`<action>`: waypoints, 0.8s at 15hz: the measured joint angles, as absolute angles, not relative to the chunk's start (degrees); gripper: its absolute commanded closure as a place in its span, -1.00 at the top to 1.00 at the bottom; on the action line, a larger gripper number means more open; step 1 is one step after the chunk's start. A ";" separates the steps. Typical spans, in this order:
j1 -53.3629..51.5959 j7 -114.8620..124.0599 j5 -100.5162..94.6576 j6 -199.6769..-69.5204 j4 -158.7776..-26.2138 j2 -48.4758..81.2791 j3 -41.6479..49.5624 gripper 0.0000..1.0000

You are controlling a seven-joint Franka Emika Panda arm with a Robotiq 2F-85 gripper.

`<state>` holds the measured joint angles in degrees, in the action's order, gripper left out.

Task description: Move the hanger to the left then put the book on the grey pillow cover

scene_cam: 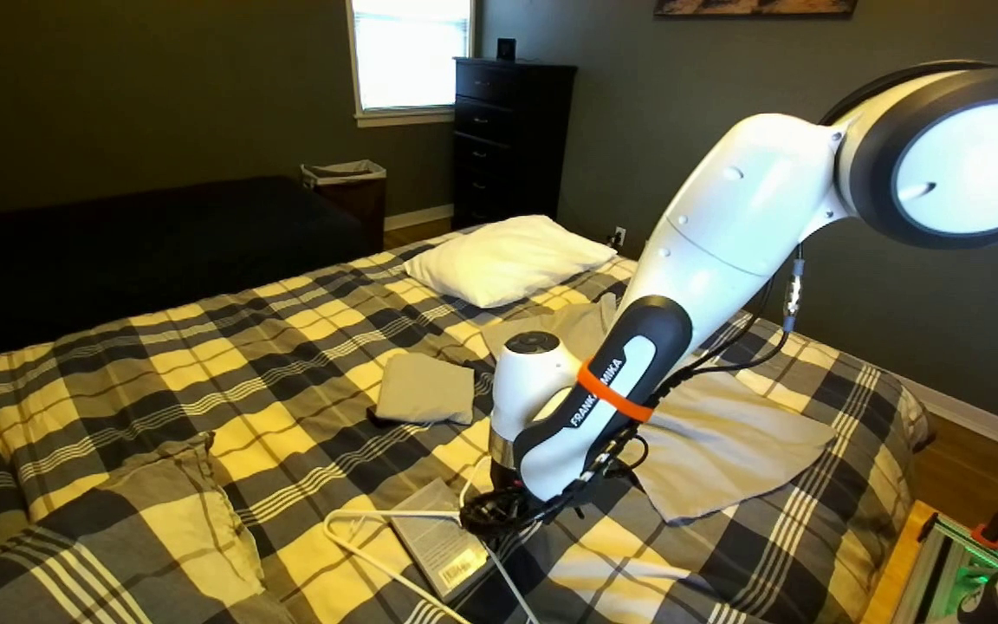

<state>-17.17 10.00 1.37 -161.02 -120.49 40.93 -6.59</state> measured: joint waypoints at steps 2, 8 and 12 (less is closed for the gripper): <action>-19.38 10.34 0.42 -162.80 -120.58 41.60 -4.92 0.17; -25.89 12.33 -2.06 -165.55 -120.73 41.98 -0.23 0.50; -28.56 12.92 -2.42 -168.68 -121.32 41.85 0.56 0.49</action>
<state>-28.56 12.92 -2.42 -168.68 -121.32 41.85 0.56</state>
